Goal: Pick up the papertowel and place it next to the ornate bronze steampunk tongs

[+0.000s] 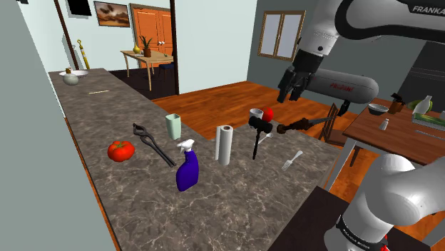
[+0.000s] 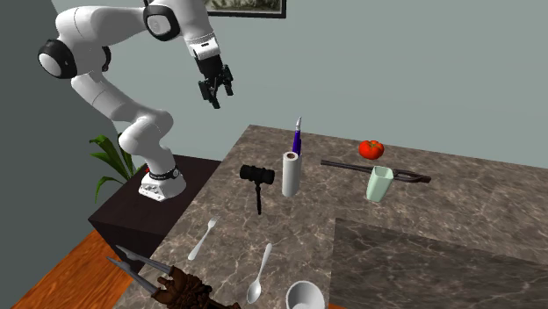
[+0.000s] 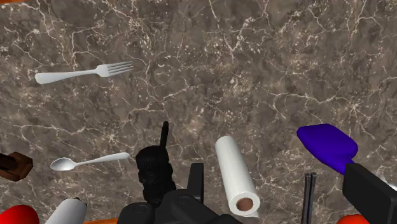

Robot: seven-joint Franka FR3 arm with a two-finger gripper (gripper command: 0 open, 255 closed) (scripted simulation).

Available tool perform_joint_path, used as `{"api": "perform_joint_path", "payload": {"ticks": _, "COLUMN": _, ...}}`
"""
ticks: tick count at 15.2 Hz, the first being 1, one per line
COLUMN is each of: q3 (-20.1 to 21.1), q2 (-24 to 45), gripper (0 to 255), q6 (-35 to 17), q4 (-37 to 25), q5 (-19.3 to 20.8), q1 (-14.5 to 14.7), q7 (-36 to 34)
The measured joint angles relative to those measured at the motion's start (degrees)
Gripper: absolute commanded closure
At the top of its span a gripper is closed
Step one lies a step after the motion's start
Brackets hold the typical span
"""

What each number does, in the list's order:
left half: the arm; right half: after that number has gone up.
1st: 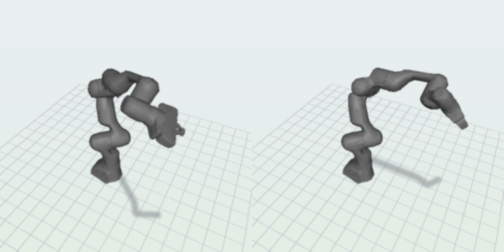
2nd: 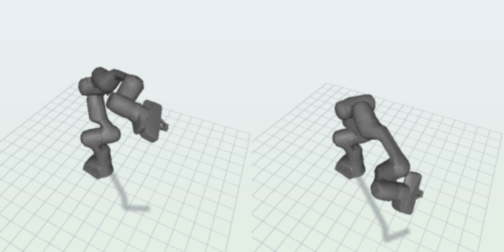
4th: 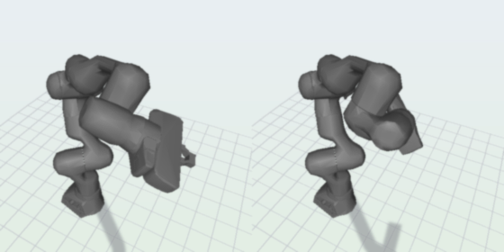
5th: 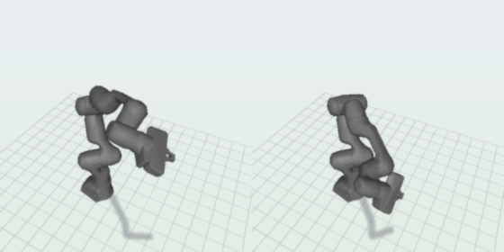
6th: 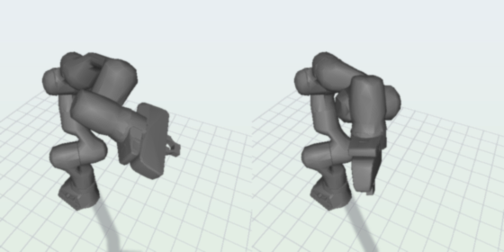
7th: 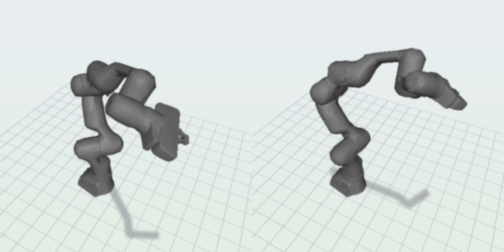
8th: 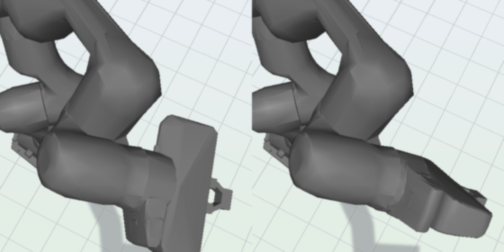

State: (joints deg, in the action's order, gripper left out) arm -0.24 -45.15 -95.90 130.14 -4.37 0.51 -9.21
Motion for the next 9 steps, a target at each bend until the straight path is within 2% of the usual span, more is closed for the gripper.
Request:
{"api": "perform_joint_path", "payload": {"ticks": 2, "q3": 0.1, "q2": 0.6, "gripper": 0, "q6": -0.7, "q4": 0.2, "q5": 0.0, "q1": 0.0, "q7": 0.0}}
{"api": "perform_joint_path", "payload": {"ticks": 5, "q3": 0.2, "q2": 4.4, "gripper": 0, "q6": -5.0, "q4": 1.1, "q5": 0.0, "q1": 0.1, "q7": 0.4}}
{"api": "perform_joint_path", "payload": {"ticks": 9, "q3": 0.6, "q2": 12.2, "gripper": 0, "q6": -11.2, "q4": 0.1, "q5": 0.0, "q1": 0.3, "q7": 0.7}}
